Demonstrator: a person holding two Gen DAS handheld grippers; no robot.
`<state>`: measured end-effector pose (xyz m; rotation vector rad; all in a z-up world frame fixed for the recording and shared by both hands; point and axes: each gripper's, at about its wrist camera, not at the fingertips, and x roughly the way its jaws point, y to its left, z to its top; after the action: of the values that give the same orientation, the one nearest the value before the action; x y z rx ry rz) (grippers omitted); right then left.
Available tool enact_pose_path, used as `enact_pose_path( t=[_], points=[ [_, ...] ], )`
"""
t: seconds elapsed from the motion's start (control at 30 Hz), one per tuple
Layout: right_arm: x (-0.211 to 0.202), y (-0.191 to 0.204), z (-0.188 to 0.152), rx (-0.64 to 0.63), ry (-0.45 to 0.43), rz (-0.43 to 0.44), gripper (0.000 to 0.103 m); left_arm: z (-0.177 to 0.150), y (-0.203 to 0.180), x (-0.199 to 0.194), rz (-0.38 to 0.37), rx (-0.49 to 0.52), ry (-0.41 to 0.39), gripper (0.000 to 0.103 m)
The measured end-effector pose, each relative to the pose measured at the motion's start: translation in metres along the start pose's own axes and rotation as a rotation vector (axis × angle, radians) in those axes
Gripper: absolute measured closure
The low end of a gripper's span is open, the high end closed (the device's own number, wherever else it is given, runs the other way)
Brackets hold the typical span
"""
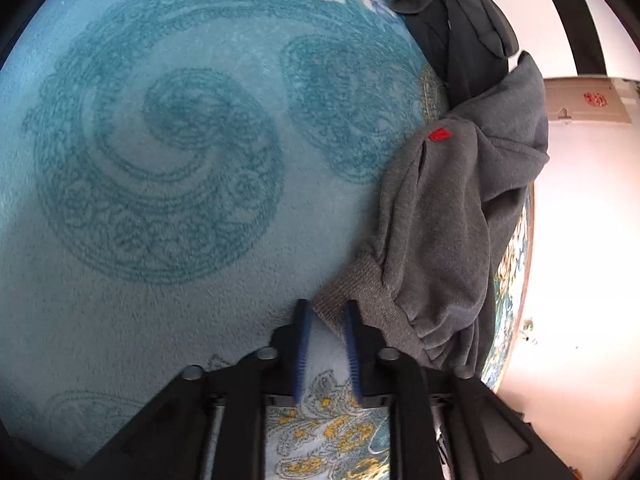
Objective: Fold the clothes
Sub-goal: 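Open the right gripper to release the hem while the left gripper grasps the hem band, then lift the hem band with the left gripper, lay it flat, and open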
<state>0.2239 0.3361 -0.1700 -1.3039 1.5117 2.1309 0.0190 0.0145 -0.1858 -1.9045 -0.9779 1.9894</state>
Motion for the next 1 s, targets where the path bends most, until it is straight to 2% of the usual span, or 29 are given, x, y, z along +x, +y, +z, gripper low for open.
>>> enact_pose_path(
  t=[0.17, 0.27, 0.4, 0.5, 0.57, 0.63, 0.67, 0.93, 1.0],
  points=[
    [-0.001, 0.013, -0.006, -0.031, -0.016, -0.011, 0.089, 0.000, -0.001, -0.010, 0.025, 0.034, -0.039, 0.103],
    [-0.005, 0.017, -0.009, -0.041, -0.019, 0.006, 0.090, 0.004, 0.005, -0.018, 0.014, 0.009, -0.064, 0.103],
    [-0.011, 0.019, -0.010, -0.050, -0.026, 0.008, 0.090, 0.005, 0.014, -0.022, -0.033, -0.052, -0.052, 0.103],
    [-0.015, 0.014, -0.010, -0.042, -0.029, 0.013, 0.090, 0.006, 0.015, -0.025, -0.063, -0.060, -0.062, 0.100],
    [-0.016, 0.012, -0.010, -0.037, -0.026, 0.018, 0.090, 0.006, 0.012, -0.025, -0.065, -0.049, -0.071, 0.084],
    [-0.015, 0.013, -0.011, -0.035, -0.023, 0.019, 0.090, 0.006, 0.009, -0.024, -0.077, -0.051, -0.078, 0.035],
    [-0.014, 0.015, -0.011, -0.035, -0.022, 0.020, 0.090, 0.007, 0.007, -0.023, -0.088, -0.053, -0.084, 0.029],
    [-0.008, 0.007, -0.007, -0.015, -0.002, 0.026, 0.090, 0.004, -0.013, -0.010, -0.040, 0.101, -0.059, 0.029],
    [-0.007, 0.007, -0.006, -0.011, 0.001, 0.027, 0.090, 0.003, -0.015, -0.008, -0.055, 0.116, -0.047, 0.030]
  ],
)
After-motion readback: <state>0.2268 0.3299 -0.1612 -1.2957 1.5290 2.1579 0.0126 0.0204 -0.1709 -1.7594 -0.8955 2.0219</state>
